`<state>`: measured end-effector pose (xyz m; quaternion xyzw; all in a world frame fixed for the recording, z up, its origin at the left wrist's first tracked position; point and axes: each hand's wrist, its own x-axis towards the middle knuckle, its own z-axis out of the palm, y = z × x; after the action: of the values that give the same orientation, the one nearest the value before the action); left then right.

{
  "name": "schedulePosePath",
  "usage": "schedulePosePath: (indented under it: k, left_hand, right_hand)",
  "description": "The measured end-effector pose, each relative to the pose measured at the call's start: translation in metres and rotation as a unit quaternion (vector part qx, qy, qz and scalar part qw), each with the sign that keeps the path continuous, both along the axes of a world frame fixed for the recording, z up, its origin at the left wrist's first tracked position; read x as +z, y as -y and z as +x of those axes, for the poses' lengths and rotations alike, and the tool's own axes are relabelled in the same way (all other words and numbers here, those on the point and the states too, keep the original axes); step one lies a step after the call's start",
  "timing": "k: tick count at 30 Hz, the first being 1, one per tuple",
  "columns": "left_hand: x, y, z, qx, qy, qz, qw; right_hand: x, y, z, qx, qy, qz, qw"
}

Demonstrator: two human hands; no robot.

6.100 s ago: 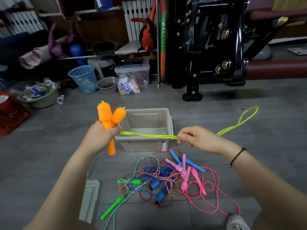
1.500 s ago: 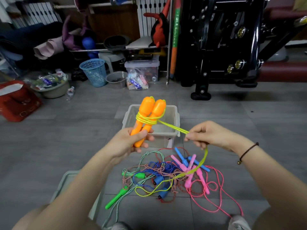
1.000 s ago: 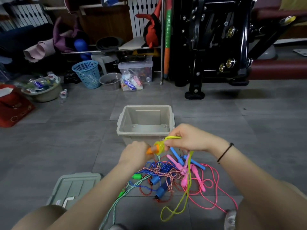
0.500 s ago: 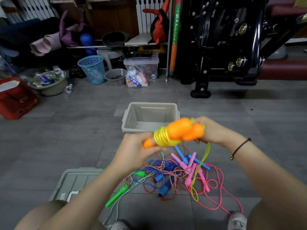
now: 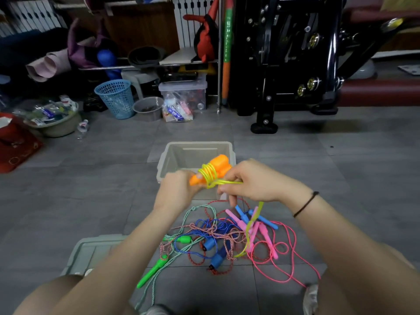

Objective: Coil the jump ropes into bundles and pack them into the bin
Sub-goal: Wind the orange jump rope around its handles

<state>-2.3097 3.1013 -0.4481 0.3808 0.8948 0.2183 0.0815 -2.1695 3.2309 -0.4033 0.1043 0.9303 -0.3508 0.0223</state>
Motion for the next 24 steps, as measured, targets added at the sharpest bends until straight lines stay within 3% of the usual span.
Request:
schedulePosePath:
  k: [3, 6, 9, 11, 14, 17, 21, 24]
  left_hand:
    - [-0.008, -0.007, 0.014, -0.101, -0.071, -0.083, 0.989]
    - [-0.008, -0.009, 0.016, -0.225, -0.103, -0.108, 0.963]
    - [0.0, -0.005, 0.02, -0.346, -0.083, -0.079, 0.931]
    - [0.008, 0.001, 0.022, -0.367, -0.04, -0.006, 0.929]
    - [0.021, 0.015, 0.025, -0.261, 0.095, 0.105, 0.955]
    - [0.03, 0.023, 0.029, -0.125, 0.248, 0.206, 0.938]
    - [0.03, 0.022, 0.012, 0.046, 0.296, 0.307, 0.903]
    - [0.022, 0.02, -0.003, 0.115, 0.261, 0.289, 0.914]
  right_hand:
    - [0.002, -0.011, 0.001, -0.046, -0.03, 0.055, 0.997]
    - [-0.002, -0.023, 0.003, -0.11, -0.039, 0.1, 0.988]
    - [-0.012, -0.034, 0.007, -0.161, -0.023, 0.138, 0.977]
    - [-0.017, -0.039, 0.009, -0.187, -0.033, 0.091, 0.978]
    - [-0.018, -0.046, 0.013, -0.187, -0.049, 0.022, 0.981]
    - [-0.021, -0.047, 0.017, -0.195, -0.052, -0.024, 0.979]
    - [-0.016, -0.038, 0.023, -0.18, -0.062, -0.087, 0.978]
    - [-0.011, -0.024, 0.026, -0.098, -0.016, -0.117, 0.988]
